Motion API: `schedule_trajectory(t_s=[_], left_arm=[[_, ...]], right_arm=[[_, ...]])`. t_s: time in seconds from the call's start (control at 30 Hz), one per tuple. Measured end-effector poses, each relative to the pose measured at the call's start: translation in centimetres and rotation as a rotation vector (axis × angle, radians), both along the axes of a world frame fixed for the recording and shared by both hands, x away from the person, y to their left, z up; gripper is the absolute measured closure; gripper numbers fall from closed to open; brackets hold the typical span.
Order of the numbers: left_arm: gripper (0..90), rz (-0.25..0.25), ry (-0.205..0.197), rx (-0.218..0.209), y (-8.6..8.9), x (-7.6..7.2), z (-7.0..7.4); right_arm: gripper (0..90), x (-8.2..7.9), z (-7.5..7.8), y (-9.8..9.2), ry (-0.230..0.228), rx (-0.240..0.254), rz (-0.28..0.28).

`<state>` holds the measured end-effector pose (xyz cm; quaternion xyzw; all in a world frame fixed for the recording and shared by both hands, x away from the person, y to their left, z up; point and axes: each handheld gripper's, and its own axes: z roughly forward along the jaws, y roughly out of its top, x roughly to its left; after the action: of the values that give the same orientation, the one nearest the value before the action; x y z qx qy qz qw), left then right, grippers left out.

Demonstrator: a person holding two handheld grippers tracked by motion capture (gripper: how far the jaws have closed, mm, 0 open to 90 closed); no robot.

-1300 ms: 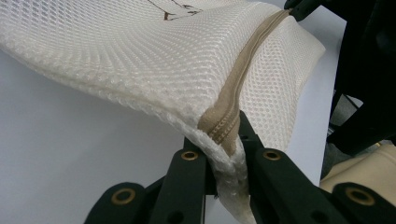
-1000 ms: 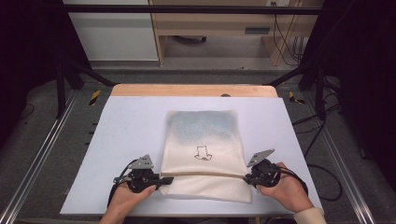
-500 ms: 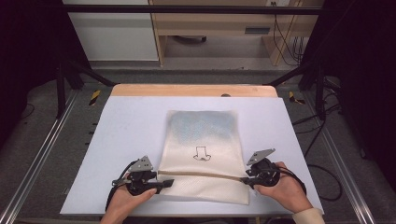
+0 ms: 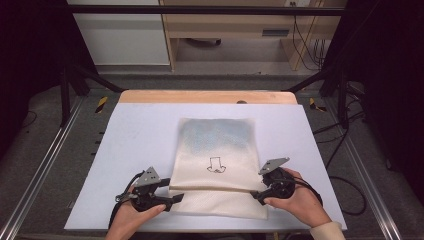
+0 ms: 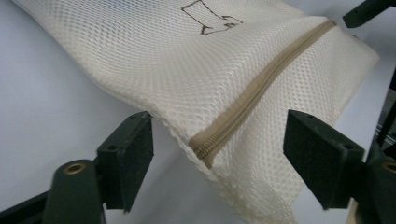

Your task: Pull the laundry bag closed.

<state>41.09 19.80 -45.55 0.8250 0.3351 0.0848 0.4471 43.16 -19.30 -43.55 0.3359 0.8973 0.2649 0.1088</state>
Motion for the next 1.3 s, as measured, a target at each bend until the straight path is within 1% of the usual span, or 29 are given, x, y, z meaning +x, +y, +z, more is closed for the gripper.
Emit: schedule_trajectory(t_s=[0.03, 0.07, 0.1, 0.17, 0.27, 0.3, 0.33, 0.4, 0.43, 0.47, 0.57, 0.6, 0.63, 0.67, 0.7, 0.77, 0.8, 0.83, 0.87, 0.93, 1.1, 1.13, 1.2, 1.27, 1.3], left_arm=[[21.5, 0.009, -0.011, 0.002, 0.1, 0.0, 0.1], [19.4, 0.009, -0.011, 0.002, 0.1, 0.0, 0.1], [17.3, 0.025, -0.020, 0.003, 0.2, 0.1, 0.2], [14.9, 0.036, -0.027, 0.006, 0.4, 0.2, 0.3], [12.9, 0.057, -0.044, 0.012, 0.8, 0.4, 0.4], [12.5, 0.057, -0.044, 0.012, 0.8, 0.4, 0.4], [12.0, 0.078, -0.058, 0.017, 1.1, 0.5, 0.6], [11.0, 0.097, -0.064, 0.018, 1.3, 0.6, 0.7], [10.5, 0.097, -0.064, 0.018, 1.3, 0.6, 0.7], [10.1, 0.114, -0.081, 0.025, 1.6, 0.6, 0.9], [8.9, 0.127, -0.091, 0.026, 1.8, 0.7, 1.0], [8.8, 0.146, -0.105, 0.026, 2.1, 0.7, 1.2], [8.6, 0.153, -0.113, 0.031, 2.2, 0.8, 1.3], [8.1, 0.153, -0.113, 0.031, 2.2, 0.8, 1.3], [8.1, 0.168, -0.119, 0.038, 2.5, 0.8, 1.4], [7.8, 0.181, -0.126, 0.043, 3.0, 0.9, 1.6], [7.8, 0.196, -0.133, 0.050, 3.4, 1.0, 1.7], [7.9, 0.196, -0.133, 0.050, 3.4, 1.0, 1.7], [7.8, 0.208, -0.137, 0.056, 3.7, 1.1, 1.8], [7.8, 0.219, -0.140, 0.061, 4.3, 1.2, 1.9], [7.9, 0.239, -0.146, 0.068, 5.1, 1.2, 2.2], [8.2, 0.248, -0.143, 0.073, 5.6, 1.3, 2.4], [8.5, 0.254, -0.145, 0.088, 6.0, 1.2, 2.5], [8.6, 0.259, -0.143, 0.095, 6.5, 1.1, 2.7], [8.7, 0.259, -0.143, 0.095, 6.5, 1.1, 2.7]], right_arm=[[21.2, 0.0, 0.0, 0.1, 0.001, -0.001, 0.002], [19.1, 0.1, -0.1, 0.1, 0.005, -0.003, -0.001], [17.4, 0.2, -0.1, 0.2, 0.006, -0.003, -0.004], [14.9, 0.3, -0.1, 0.3, -0.002, 0.002, -0.012], [11.9, 0.5, 0.0, 0.6, -0.015, 0.013, -0.031], [11.9, 0.5, 0.0, 0.6, -0.015, 0.013, -0.031], [9.6, 0.7, 0.0, 0.8, -0.031, 0.025, -0.044], [7.9, 0.9, 0.0, 1.0, -0.041, 0.028, -0.049], [7.8, 0.9, 0.0, 1.1, -0.048, 0.022, -0.043], [7.8, 1.0, 0.0, 1.3, -0.062, 0.028, -0.049], [7.5, 1.2, 0.2, 1.7, -0.079, 0.043, -0.057], [7.6, 1.2, 0.3, 1.9, -0.087, 0.046, -0.061], [7.6, 1.3, 0.4, 2.0, -0.092, 0.053, -0.064], [7.6, 1.3, 0.4, 2.0, -0.092, 0.053, -0.064], [7.6, 1.4, 0.5, 2.1, -0.101, 0.054, -0.063], [7.6, 1.6, 0.9, 2.3, -0.132, 0.065, -0.083], [7.6, 1.8, 1.2, 2.2, -0.139, 0.075, -0.094], [7.6, 1.8, 1.2, 2.2, -0.139, 0.075, -0.094], [7.5, 2.0, 1.6, 2.3, -0.152, 0.085, -0.109], [7.5, 2.1, 1.9, 2.2, -0.164, 0.088, -0.113], [7.3, 2.2, 2.5, 2.0, -0.179, 0.091, -0.119], [7.3, 2.3, 2.9, 1.8, -0.191, 0.099, -0.133], [7.3, 2.3, 3.1, 1.5, -0.198, 0.110, -0.145], [7.3, 2.2, 3.3, 1.2, -0.209, 0.116, -0.164], [7.3, 2.2, 3.3, 1.2, -0.209, 0.116, -0.164]])
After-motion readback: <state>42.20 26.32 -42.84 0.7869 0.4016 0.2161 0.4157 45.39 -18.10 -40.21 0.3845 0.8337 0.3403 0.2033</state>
